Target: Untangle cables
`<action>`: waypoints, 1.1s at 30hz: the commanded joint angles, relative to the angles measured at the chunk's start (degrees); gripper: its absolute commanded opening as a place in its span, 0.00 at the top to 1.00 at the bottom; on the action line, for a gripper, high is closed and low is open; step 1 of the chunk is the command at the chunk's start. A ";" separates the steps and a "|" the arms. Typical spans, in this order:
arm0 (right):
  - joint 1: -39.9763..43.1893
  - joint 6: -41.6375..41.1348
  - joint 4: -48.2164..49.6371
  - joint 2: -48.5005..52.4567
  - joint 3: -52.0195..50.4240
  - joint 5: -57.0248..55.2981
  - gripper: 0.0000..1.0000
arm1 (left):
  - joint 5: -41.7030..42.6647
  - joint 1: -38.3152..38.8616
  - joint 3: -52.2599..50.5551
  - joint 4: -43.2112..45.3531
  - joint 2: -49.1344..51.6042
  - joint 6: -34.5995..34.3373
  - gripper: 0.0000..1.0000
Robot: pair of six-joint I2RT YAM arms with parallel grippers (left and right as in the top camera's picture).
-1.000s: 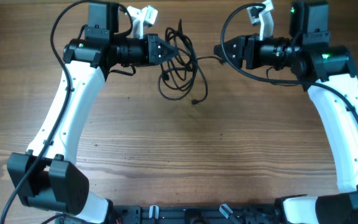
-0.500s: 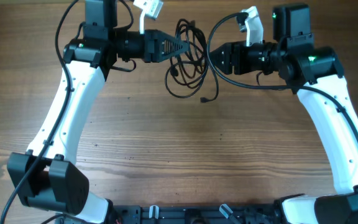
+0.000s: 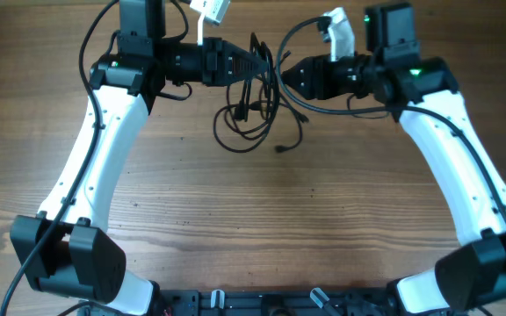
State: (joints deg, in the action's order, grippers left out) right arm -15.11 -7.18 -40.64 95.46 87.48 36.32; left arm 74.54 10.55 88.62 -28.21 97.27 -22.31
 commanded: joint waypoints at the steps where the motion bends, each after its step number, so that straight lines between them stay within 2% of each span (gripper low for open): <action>1: -0.46 1.18 1.86 1.53 1.01 4.79 0.43 | -2.45 0.20 0.55 0.42 -0.81 -5.38 0.96; 11: -3.23 0.50 7.39 5.35 1.01 5.77 0.45 | -2.62 1.14 0.55 2.54 -0.81 -13.05 0.96; 13: -4.02 -1.09 7.76 6.49 1.01 4.70 0.51 | -2.62 1.60 0.55 4.39 -0.81 -15.69 0.96; 15: -4.11 -6.78 7.76 7.43 1.01 -1.68 0.64 | -2.60 1.88 0.55 5.60 -0.81 -17.22 0.96; 17: -3.34 -16.13 6.56 8.22 1.01 -14.34 0.78 | -2.62 1.95 0.55 5.49 -0.81 -17.18 0.96; 20: -0.61 -20.98 4.33 8.20 1.01 -23.26 0.83 | -4.61 1.81 0.55 4.76 -0.81 -16.65 0.96; 22: 2.54 -21.46 2.51 8.17 1.01 -22.86 0.90 | -9.66 1.64 0.55 2.01 -0.81 -14.86 0.96; 24: 6.01 -21.09 -0.17 8.17 1.01 -21.11 0.96 | -20.96 1.66 0.55 -4.02 -0.81 -13.90 0.96; 29: 10.88 -12.41 -4.15 8.17 1.01 -13.84 0.96 | -54.77 1.66 0.55 -17.92 -0.81 -13.94 0.96; 33: 12.85 -11.87 -5.97 8.15 1.01 -13.44 0.96 | -72.17 1.66 0.55 -24.37 -0.81 -13.92 0.96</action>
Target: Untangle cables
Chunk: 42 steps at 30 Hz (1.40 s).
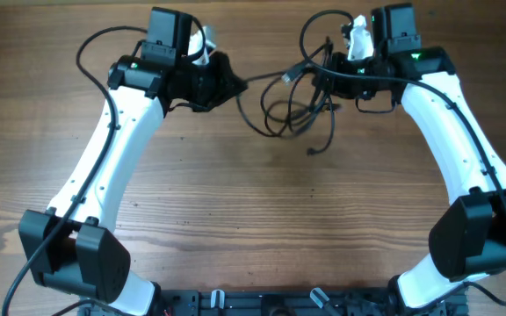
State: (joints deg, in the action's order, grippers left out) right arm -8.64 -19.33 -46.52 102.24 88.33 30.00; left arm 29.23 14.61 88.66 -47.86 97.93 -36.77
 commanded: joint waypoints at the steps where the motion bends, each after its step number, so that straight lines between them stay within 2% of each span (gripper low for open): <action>1: 7.02 1.01 -0.11 1.38 0.15 -5.90 0.96 | -31.26 -2.40 0.50 -6.16 -1.46 0.55 0.96; 6: 11.04 6.19 -1.14 1.38 0.17 1.86 0.96 | -49.07 -2.43 0.50 -11.74 -1.46 0.55 0.96; 10: 12.92 5.68 -3.32 1.38 0.17 -1.14 0.96 | -54.90 -2.43 0.50 -12.87 -1.46 0.52 0.96; 12: 13.57 3.08 -4.57 1.38 0.17 -6.78 0.92 | -56.59 -2.69 0.50 -13.09 -1.46 0.52 0.96; 17: 13.70 2.58 -6.62 1.40 0.17 -16.33 0.87 | -58.47 -4.87 0.50 -13.88 -1.46 0.52 0.96; 20: 13.70 2.58 -6.71 1.40 0.17 -18.25 0.85 | -59.43 -7.08 0.50 -14.56 -1.46 0.52 0.96; 23: 13.73 2.60 -6.78 1.40 0.17 -20.81 0.76 | -62.18 -10.32 0.50 -14.51 -1.46 0.55 0.96; 26: 13.75 2.62 -6.73 1.40 0.17 -20.98 0.75 | -62.10 -14.14 0.52 -14.36 -1.49 2.29 0.96; 28: 13.75 2.73 -6.71 1.40 0.17 -20.44 0.74 | -60.72 -16.22 1.07 -14.36 -1.62 5.51 0.96; 30: 13.70 3.56 -6.71 1.40 0.15 -18.29 0.64 | -60.59 -16.68 1.90 -14.36 -1.90 7.04 0.96; 31: 13.68 6.38 -6.67 1.40 0.17 -14.97 0.51 | -60.33 -16.65 2.64 -14.36 -2.25 7.17 0.96; 33: 13.40 8.46 -6.73 1.40 0.15 -12.74 0.44 | -57.27 -16.59 4.72 -14.05 -3.06 8.13 0.96; 34: 13.25 8.76 -6.71 1.40 0.15 -12.72 0.37 | -54.82 -16.61 6.19 -13.86 -3.52 8.57 0.96; 36: 13.11 8.85 -6.71 1.40 0.15 -12.70 0.23 | -45.29 -16.59 9.38 -12.72 -4.57 13.55 0.96; 38: 13.09 9.31 -6.67 1.40 0.15 -11.69 0.21 | -34.23 -16.28 11.72 -11.41 -5.66 18.12 0.96; 39: 13.09 12.11 -6.43 1.40 0.15 -8.15 0.19 | -27.71 -15.78 12.92 -10.51 -6.40 20.55 0.96; 42: 12.50 20.13 -5.57 1.22 0.17 5.03 0.18 | -17.77 -13.33 13.73 -7.58 -8.33 21.59 0.96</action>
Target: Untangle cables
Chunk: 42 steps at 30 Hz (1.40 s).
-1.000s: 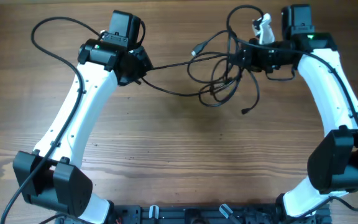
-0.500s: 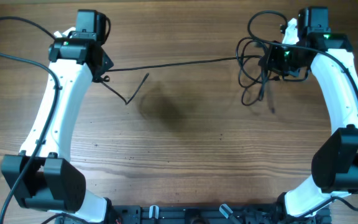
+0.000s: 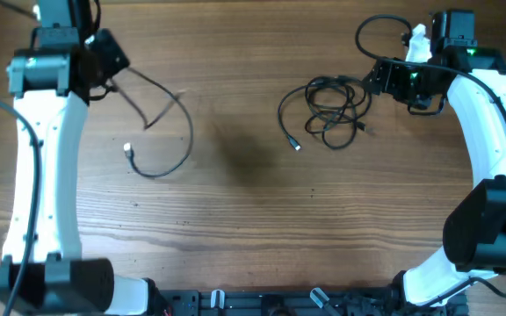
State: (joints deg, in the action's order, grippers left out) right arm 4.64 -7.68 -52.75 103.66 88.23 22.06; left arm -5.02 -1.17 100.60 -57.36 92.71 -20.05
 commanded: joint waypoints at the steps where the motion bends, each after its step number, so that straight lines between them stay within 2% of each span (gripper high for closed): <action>1: -1.03 10.12 0.92 -0.50 0.28 16.00 0.19 | 18.43 3.15 1.79 2.36 -3.41 4.87 0.96; 5: -2.97 13.88 3.80 -5.90 0.31 22.84 0.15 | 27.26 6.19 1.79 2.51 -3.74 5.55 0.96; 7: -5.29 14.99 6.12 -10.51 0.31 23.34 0.11 | 34.14 7.85 1.79 2.27 -3.74 10.78 0.96; 11: -10.43 20.15 6.91 -15.91 0.31 23.17 0.10 | 41.16 8.57 1.79 2.25 -3.74 15.23 0.96; 18: -19.30 22.62 6.75 -16.39 0.28 23.32 0.11 | 49.83 8.52 1.79 2.25 -3.72 15.04 0.96; 21: -22.64 24.15 6.86 -15.74 0.28 23.06 0.12 | 51.30 8.52 1.79 2.32 -3.74 12.41 0.96; 23: -24.33 24.04 6.88 -14.36 0.28 22.82 0.16 | 51.30 8.50 1.79 2.32 -3.74 10.16 0.96; 31: -25.09 19.08 8.26 -8.37 0.28 23.08 0.42 | 51.23 8.41 1.79 4.42 -3.74 1.51 0.96; 33: -25.40 19.08 8.83 -7.85 0.28 23.04 0.51 | 51.23 8.41 1.79 5.40 -3.74 0.33 0.96; 37: -25.40 18.75 9.33 -7.85 0.28 22.53 0.84 | 50.64 8.39 1.79 7.17 -3.72 -0.17 0.94; 39: -25.38 16.31 9.53 -7.87 0.28 19.17 0.96 | 48.50 8.41 1.79 7.21 -3.74 -0.15 0.92; 40: -25.38 14.67 9.86 -7.89 0.28 17.64 0.96 | 46.95 8.41 1.79 7.08 -3.74 -0.15 0.90; 42: -25.31 10.54 10.82 -8.31 0.28 14.64 0.96 | 41.59 8.41 1.79 6.54 -3.72 -0.15 0.78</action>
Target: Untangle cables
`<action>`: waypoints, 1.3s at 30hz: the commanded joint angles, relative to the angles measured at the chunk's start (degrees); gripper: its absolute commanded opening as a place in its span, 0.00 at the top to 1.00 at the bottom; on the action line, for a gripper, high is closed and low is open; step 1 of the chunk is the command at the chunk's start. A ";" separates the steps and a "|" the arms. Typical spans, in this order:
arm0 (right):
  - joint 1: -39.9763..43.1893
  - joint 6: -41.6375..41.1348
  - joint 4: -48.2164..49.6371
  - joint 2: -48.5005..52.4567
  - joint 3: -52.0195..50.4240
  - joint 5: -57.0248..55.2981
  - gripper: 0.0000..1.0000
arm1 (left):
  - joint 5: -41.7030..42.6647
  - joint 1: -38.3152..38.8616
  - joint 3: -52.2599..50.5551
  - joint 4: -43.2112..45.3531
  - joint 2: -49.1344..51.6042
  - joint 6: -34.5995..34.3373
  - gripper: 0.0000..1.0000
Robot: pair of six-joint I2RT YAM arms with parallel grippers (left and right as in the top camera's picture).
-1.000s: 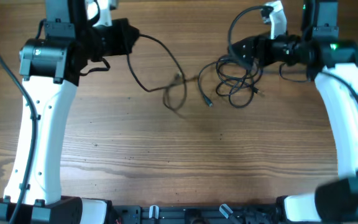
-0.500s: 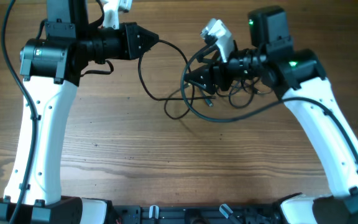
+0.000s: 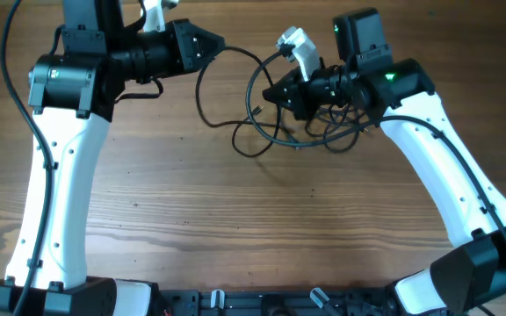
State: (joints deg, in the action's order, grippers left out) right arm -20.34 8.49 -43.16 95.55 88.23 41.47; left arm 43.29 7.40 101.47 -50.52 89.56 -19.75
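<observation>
Only the overhead view is given. My left gripper (image 3: pixel 211 44) points right at the table's far side, shut on a thin black cable (image 3: pixel 202 96). That cable hangs from it in a loop and runs toward the centre. My right gripper (image 3: pixel 271 94) points left close by, its jaws drawn to a point on a strand of the tangled black cable bundle (image 3: pixel 323 132). The bundle lies beneath its wrist. The loops of the two cables overlap between the grippers near a loose end (image 3: pixel 238 147).
The wooden table (image 3: pixel 235 228) spreads out toward the near edge. Both white arms reach in from the near corners. A white connector block (image 3: pixel 292 39) sticks up above the right wrist and another (image 3: pixel 152 9) above the left.
My left gripper was at the far left with its cable spread out there; it is now near the centre. The right gripper and bundle went from the far right to the centre.
First both grippers met at the far centre on one tangle. Then they stood slightly apart with a strand stretched between them. Later the left held one cable at the far left, the right kept the bundle at the far right. Now both are back near the centre, loops overlapping.
</observation>
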 commanded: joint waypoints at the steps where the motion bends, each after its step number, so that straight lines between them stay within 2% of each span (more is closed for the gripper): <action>1: -0.33 -7.56 1.86 -0.76 0.37 -6.58 0.96 | -9.84 -0.15 0.90 -0.83 -0.57 -0.44 0.72; 4: -0.26 -12.02 1.53 -2.89 3.72 -13.33 0.96 | -18.82 -0.15 0.90 -3.54 -0.52 -0.46 0.49; 6: -0.26 -13.94 0.68 -4.07 8.41 -18.12 0.96 | -23.58 -0.15 0.85 -5.38 -0.52 -0.46 0.43; 10: 1.14 -18.21 0.26 -4.70 17.70 -26.91 0.96 | -28.79 -0.15 0.85 -7.50 -0.52 -0.44 0.41; 14: 5.86 -20.92 1.16 -4.70 22.67 -36.52 0.96 | -29.05 -0.15 0.85 -8.26 -0.52 -0.37 0.37; 18: 14.58 -22.67 2.01 -4.59 22.77 -36.70 0.96 | -29.05 -0.15 0.85 -8.28 -0.52 -0.22 0.32; 21: 24.37 -22.64 1.95 -4.24 22.77 -34.60 0.96 | -29.05 -0.15 0.85 -8.26 -0.50 -0.22 0.30; 28: 40.74 -22.32 -0.96 0.81 22.75 -34.58 0.96 | -29.03 -0.15 0.85 -8.28 -0.50 -0.24 0.28; 39: 59.47 -35.91 -2.80 11.15 22.75 -38.23 0.96 | -29.03 -0.15 0.85 -8.24 -0.50 -0.24 0.27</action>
State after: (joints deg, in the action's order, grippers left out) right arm 36.29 -22.68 -46.15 105.21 110.28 6.68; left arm 14.81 7.40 101.47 -58.81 89.56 -20.47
